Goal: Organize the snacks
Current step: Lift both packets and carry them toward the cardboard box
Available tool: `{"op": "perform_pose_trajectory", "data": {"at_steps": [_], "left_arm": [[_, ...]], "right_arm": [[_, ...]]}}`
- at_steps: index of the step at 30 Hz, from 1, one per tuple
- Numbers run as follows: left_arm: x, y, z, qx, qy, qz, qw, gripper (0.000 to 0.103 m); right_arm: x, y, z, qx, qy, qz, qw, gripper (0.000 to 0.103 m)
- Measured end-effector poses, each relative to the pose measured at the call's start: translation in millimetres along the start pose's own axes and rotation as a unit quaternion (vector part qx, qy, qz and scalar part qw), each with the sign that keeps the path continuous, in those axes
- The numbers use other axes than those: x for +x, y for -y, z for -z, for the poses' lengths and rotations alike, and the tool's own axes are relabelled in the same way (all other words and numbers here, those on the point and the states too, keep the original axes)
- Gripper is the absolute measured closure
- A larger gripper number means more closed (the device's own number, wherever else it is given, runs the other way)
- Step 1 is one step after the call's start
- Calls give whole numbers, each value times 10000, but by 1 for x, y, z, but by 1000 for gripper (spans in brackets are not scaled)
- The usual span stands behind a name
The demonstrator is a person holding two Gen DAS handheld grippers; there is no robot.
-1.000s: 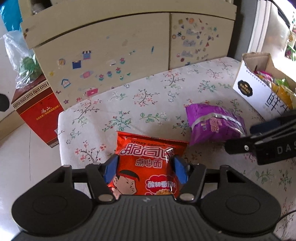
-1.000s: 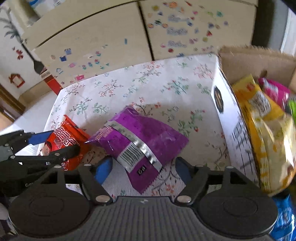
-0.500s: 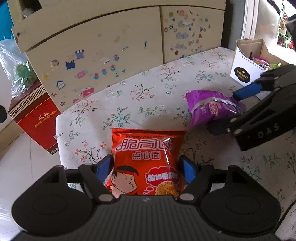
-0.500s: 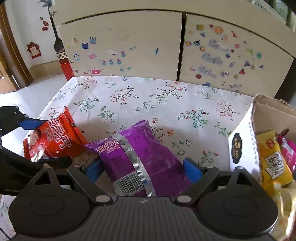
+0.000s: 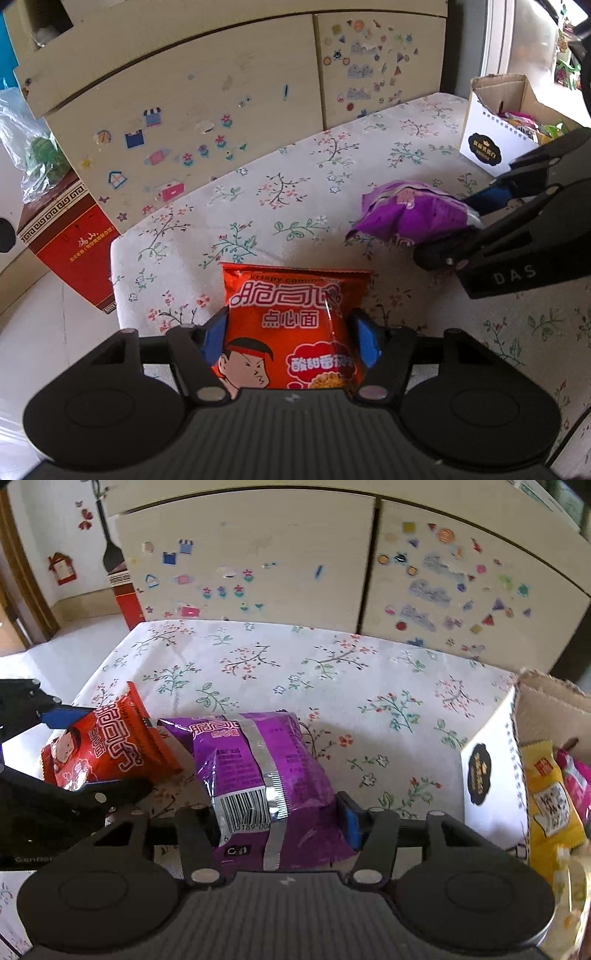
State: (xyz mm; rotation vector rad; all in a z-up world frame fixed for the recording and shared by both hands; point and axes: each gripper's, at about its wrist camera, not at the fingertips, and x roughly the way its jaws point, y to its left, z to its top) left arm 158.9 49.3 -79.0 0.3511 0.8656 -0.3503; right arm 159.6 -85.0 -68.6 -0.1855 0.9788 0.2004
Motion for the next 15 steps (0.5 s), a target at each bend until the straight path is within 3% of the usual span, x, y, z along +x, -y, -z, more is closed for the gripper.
{"op": "perform_pose_trajectory", "data": {"at_steps": [4,15], "left_arm": [[-6,-1,-4,-74,103,-117,9999,36],[-20,4,-11,-97,252,-294,9992,36]], "right_arm": [[-7,3,0,144,55,4,9999,50],[-14,9,6,362,-31,-300,9989,51]]}}
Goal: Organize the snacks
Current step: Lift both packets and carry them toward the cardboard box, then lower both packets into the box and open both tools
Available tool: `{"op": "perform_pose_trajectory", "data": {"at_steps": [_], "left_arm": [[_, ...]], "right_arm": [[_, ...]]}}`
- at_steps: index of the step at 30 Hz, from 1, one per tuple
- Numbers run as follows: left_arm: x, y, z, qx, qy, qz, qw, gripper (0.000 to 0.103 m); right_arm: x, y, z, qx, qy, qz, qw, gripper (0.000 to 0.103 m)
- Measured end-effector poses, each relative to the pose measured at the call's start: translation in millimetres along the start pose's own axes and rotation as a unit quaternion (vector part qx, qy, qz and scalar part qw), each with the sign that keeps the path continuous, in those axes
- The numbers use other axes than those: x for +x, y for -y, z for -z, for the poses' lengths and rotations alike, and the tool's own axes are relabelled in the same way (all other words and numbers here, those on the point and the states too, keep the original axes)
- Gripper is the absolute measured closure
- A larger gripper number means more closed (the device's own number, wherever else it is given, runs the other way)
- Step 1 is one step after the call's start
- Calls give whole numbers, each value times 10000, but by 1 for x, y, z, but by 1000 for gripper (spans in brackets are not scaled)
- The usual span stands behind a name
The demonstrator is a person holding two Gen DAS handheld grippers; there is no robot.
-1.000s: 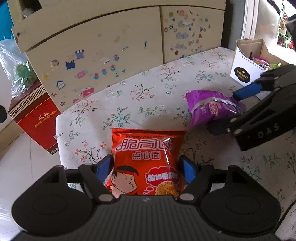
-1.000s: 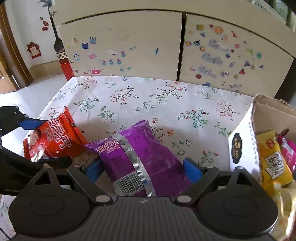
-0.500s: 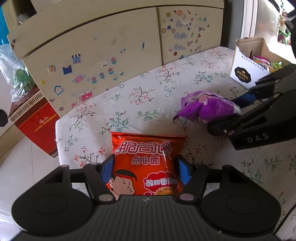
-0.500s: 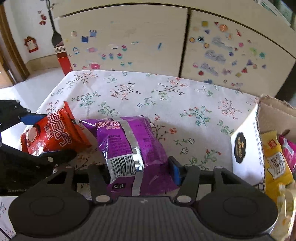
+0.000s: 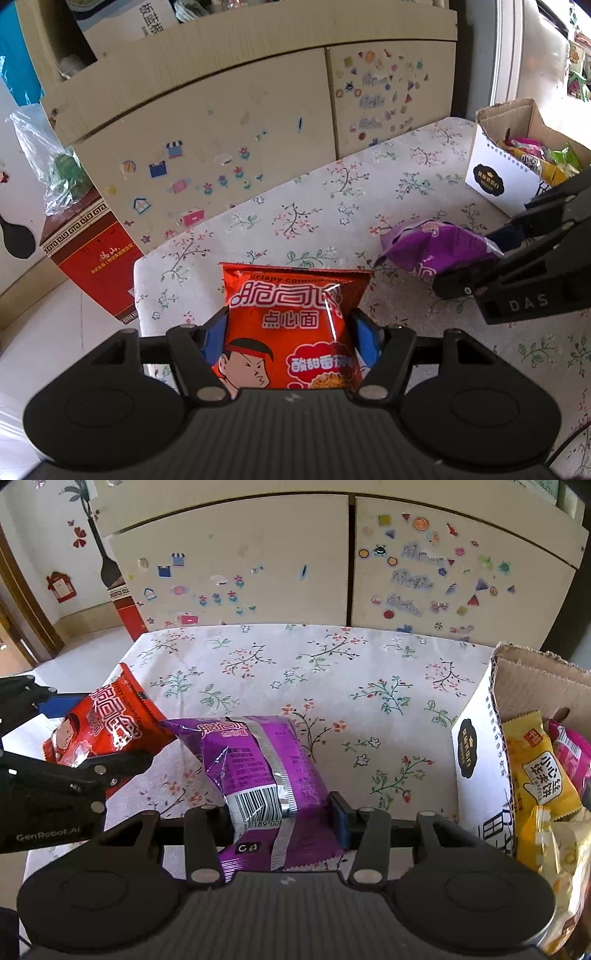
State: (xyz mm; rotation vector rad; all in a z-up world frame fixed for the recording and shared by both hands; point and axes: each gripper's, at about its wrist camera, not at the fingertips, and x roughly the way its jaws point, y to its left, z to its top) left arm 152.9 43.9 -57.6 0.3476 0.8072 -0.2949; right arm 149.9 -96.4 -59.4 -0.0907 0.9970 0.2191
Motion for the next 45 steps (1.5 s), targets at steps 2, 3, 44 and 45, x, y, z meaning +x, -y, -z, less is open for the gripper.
{"op": "perform_pose_trajectory", "data": {"at_steps": [2,3,44,45], "left_arm": [[-1,0,0,-10,6,-18,10000,36],[-2,0,0,-17,11,-24,10000,36],[-72,45,-64,-147,1020,-219,9944,36],[-73,48,-66,-133,1051,-202,9942,36]], "right_arm": [[-2,3,0,150,8,-99,9998,51],[-3,5,-1,229,12,-179,9996,52],[-123,22,3,556,1681,354,9836,53],[-127,26,5,617,1712,379,9826,53]]}}
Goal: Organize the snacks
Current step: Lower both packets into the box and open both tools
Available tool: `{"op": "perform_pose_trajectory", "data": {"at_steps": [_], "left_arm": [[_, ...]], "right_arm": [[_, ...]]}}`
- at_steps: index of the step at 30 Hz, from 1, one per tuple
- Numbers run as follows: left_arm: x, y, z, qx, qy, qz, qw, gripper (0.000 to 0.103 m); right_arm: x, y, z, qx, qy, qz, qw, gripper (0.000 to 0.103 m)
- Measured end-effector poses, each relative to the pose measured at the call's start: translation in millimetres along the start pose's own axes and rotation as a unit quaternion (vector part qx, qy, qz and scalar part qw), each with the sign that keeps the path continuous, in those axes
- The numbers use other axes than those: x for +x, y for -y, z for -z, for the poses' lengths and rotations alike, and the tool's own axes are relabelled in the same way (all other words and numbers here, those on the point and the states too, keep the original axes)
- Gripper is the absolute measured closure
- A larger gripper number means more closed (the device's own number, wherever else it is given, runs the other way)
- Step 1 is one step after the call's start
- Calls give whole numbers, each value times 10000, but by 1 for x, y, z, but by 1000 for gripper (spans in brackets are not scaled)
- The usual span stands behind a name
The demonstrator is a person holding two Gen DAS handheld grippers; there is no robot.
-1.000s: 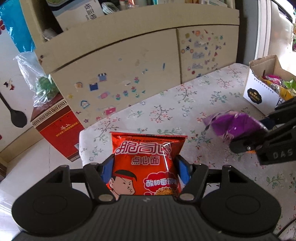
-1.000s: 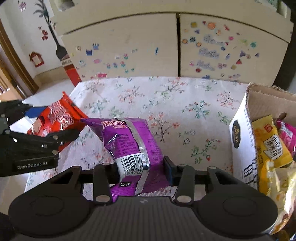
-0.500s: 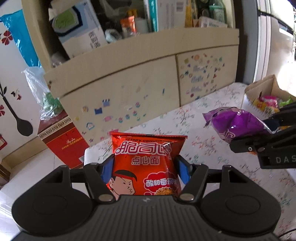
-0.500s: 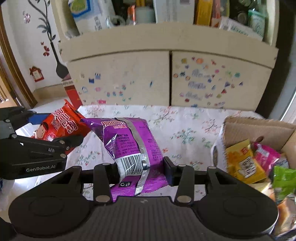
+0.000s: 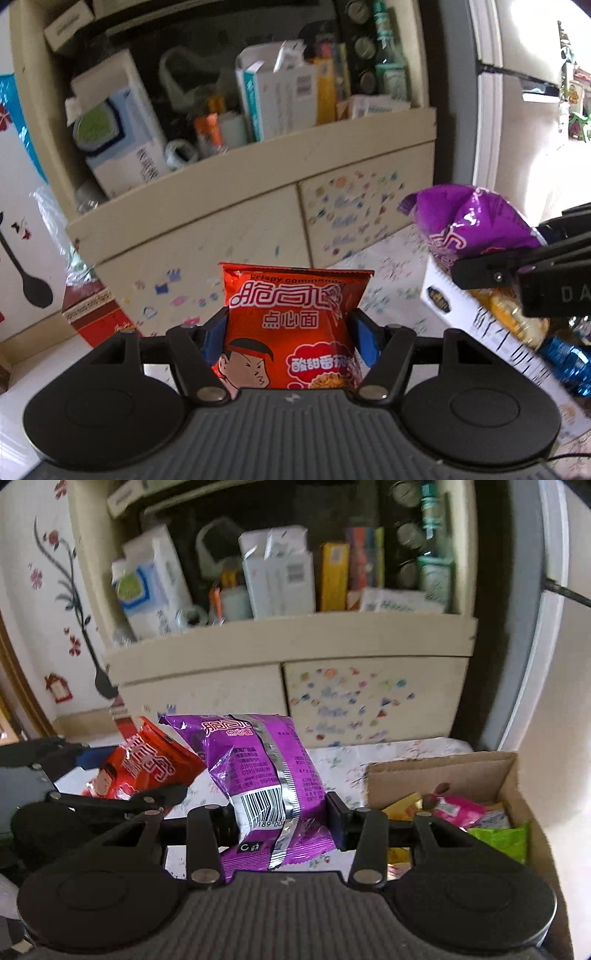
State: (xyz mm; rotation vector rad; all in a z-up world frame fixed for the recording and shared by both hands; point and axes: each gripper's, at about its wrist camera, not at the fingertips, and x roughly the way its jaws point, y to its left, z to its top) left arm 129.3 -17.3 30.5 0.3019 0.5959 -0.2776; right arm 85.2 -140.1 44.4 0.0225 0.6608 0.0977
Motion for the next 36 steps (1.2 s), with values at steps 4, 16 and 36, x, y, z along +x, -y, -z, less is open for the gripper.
{"op": "perform_pose_trajectory", "data": {"at_steps": [4,16,36], "left_arm": [[-1,10,-6,30,42,94,9999,36],[-5,51,-25,125,276,529,9981,36],[1,141,-29,395,186,1676,9849,36]], "right_arm": [[-18,14,3,200,113,172,9996,53],[-52,69,12,847,306,622,9940,53],[-52,129,22,1805,353,906,9788,53]]}}
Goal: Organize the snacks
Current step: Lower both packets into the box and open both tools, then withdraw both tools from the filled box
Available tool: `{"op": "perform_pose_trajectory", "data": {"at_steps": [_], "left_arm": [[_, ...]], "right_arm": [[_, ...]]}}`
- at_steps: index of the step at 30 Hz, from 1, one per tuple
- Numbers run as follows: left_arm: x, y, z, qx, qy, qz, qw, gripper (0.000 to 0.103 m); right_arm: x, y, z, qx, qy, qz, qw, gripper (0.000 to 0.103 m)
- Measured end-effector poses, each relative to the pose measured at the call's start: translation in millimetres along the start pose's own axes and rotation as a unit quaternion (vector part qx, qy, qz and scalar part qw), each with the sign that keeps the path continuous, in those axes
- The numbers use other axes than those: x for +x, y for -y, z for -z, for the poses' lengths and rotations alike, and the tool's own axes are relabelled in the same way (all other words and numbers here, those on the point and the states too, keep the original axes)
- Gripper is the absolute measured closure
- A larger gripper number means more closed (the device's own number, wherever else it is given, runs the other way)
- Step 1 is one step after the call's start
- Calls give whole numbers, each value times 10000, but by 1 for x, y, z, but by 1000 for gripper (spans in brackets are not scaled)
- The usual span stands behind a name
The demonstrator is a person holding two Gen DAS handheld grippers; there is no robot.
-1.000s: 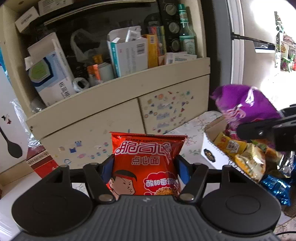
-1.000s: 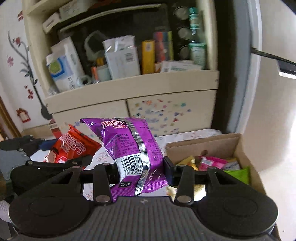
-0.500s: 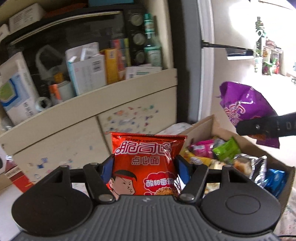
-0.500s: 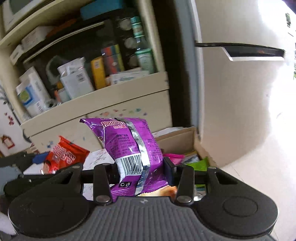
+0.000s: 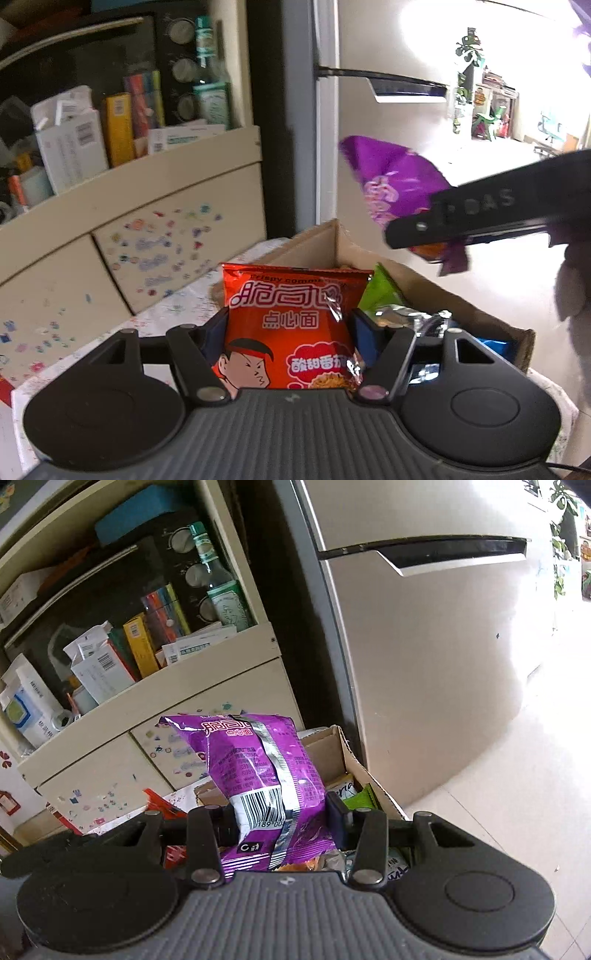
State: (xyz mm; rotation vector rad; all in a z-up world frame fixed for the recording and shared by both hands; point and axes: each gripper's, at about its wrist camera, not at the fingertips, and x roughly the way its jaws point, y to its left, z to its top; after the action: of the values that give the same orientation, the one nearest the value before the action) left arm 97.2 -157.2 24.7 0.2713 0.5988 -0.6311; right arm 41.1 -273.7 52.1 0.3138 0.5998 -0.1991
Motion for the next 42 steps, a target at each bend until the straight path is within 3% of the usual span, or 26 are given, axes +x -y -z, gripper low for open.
{"op": "perform_pose_trajectory", "data": {"at_steps": [6,10,13,22,42], "left_arm": [[12,16,2,12,-57,236,9997,36],[10,26,3,56,39,457,9989,15],[5,30,2,160,89,413,9990,10],[-5,21,6,-57,-166,136,9998,9],[-40,19,25,-176,-635,-362,9972,7]], "right_arm": [[11,4,-2,117,-92,58,9999,50],[13,8,-3,240,-75,82,9996,36],[9,10,-3,339,-29,45,9994,33],[-2,15,0,468,12,93,9989,20],[-44,17,31,124,-69,679,9976,8]]}}
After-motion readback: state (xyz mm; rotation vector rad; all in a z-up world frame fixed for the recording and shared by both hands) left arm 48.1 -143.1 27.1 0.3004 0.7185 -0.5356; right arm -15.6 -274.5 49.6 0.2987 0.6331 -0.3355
